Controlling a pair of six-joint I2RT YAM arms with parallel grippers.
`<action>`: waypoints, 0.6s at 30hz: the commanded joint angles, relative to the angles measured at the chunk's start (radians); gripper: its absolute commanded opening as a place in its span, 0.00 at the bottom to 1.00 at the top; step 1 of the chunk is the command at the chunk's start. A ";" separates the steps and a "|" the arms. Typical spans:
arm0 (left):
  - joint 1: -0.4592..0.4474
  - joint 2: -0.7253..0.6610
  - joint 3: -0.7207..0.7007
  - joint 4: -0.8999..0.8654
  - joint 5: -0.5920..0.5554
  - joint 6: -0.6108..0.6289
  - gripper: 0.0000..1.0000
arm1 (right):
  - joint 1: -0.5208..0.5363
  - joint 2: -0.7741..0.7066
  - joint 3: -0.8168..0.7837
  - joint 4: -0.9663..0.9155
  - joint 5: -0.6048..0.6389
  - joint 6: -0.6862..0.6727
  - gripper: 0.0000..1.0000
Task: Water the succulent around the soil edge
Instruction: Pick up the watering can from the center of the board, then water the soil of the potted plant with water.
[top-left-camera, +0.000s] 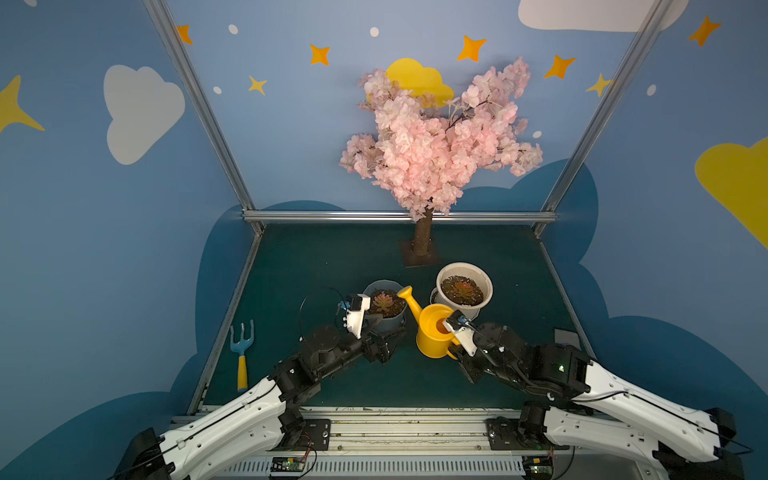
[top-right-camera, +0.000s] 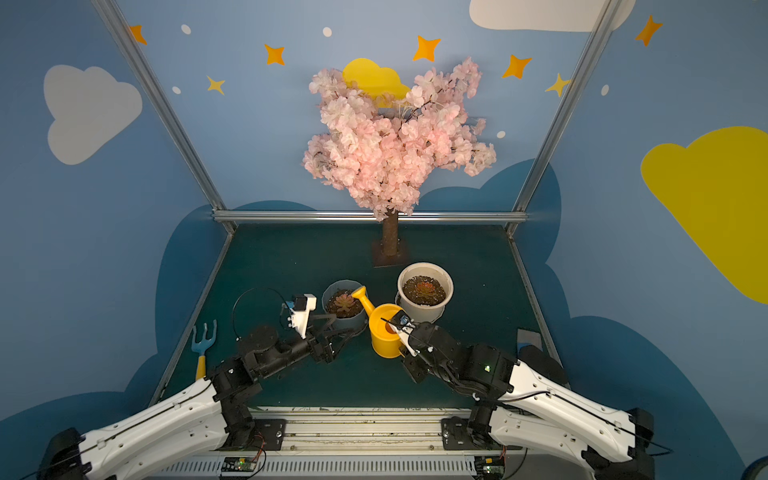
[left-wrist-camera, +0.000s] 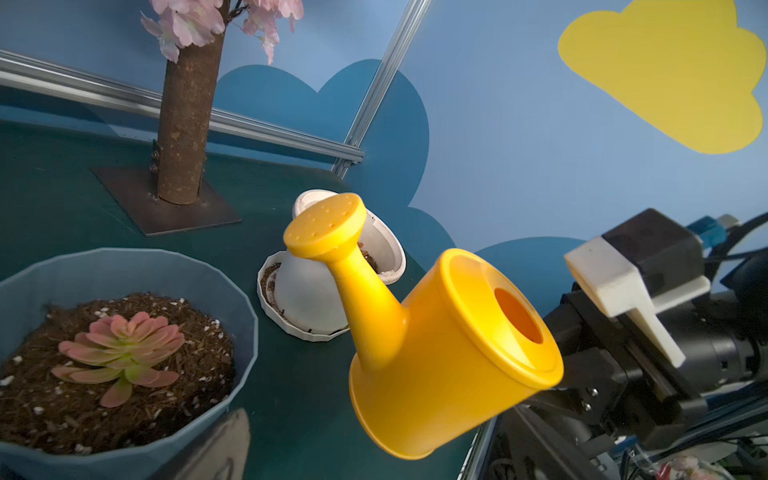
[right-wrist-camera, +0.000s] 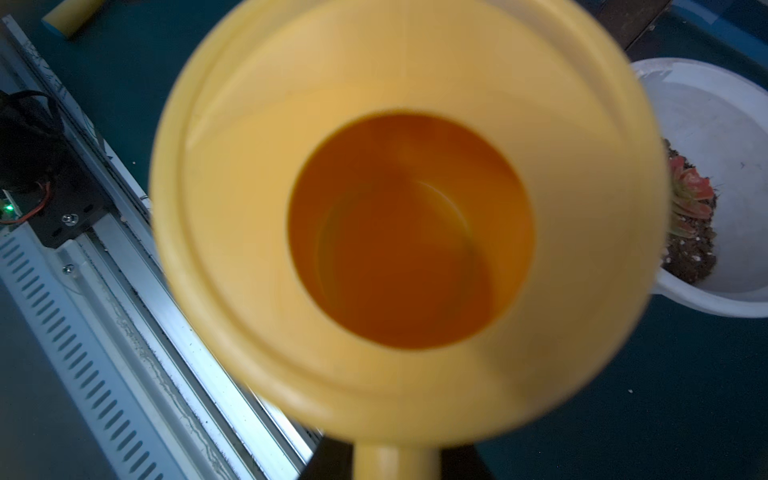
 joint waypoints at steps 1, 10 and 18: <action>-0.003 0.059 -0.004 0.164 -0.010 -0.150 1.00 | -0.004 -0.036 0.011 0.074 -0.024 -0.012 0.00; -0.003 0.091 0.013 0.170 0.016 -0.074 1.00 | -0.142 0.023 0.194 -0.134 0.115 -0.056 0.00; 0.014 -0.015 0.048 -0.054 0.076 0.113 1.00 | -0.402 0.237 0.465 -0.345 0.029 -0.180 0.00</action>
